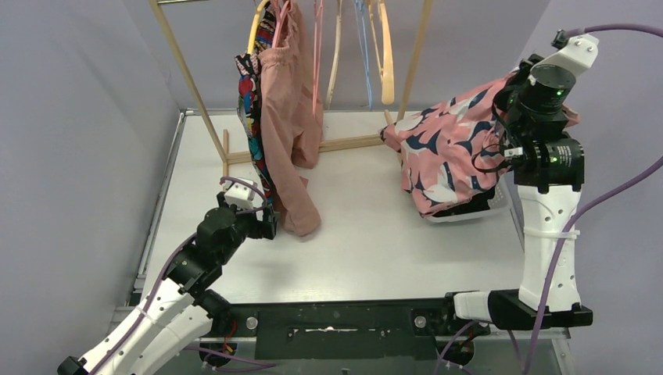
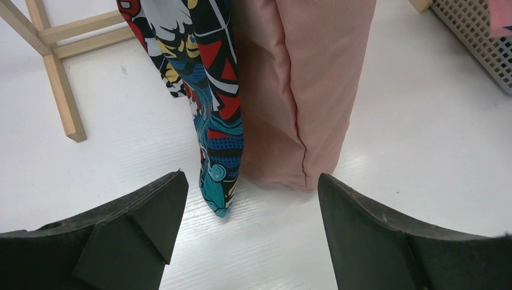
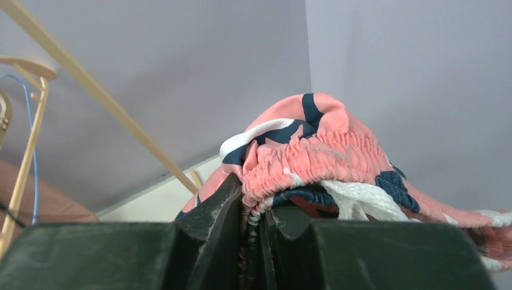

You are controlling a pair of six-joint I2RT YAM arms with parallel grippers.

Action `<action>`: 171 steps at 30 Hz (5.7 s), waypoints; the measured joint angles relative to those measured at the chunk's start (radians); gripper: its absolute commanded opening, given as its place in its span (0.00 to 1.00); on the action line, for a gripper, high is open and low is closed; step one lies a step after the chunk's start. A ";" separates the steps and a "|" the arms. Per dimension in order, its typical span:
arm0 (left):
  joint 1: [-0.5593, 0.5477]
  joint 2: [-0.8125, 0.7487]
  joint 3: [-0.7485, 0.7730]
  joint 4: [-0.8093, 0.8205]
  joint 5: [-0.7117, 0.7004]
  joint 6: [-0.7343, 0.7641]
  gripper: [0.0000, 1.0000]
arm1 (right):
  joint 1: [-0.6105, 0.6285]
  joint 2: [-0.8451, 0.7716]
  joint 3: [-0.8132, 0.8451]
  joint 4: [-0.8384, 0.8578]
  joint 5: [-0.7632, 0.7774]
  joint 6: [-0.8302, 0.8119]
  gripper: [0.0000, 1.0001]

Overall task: Remove the shorts from the hanger
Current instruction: Place the shorts in the basket.

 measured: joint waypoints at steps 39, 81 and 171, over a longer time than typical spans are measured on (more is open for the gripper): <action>0.026 0.011 0.000 0.005 0.030 0.000 0.79 | -0.114 0.386 -0.445 -0.024 -0.237 -0.031 0.73; 0.056 -0.053 0.000 0.005 0.032 -0.002 0.79 | 0.663 0.528 -0.568 -0.224 0.560 0.886 0.88; 0.083 -0.060 0.000 0.008 0.037 -0.004 0.79 | -0.037 0.461 -0.809 0.478 -0.447 0.259 0.34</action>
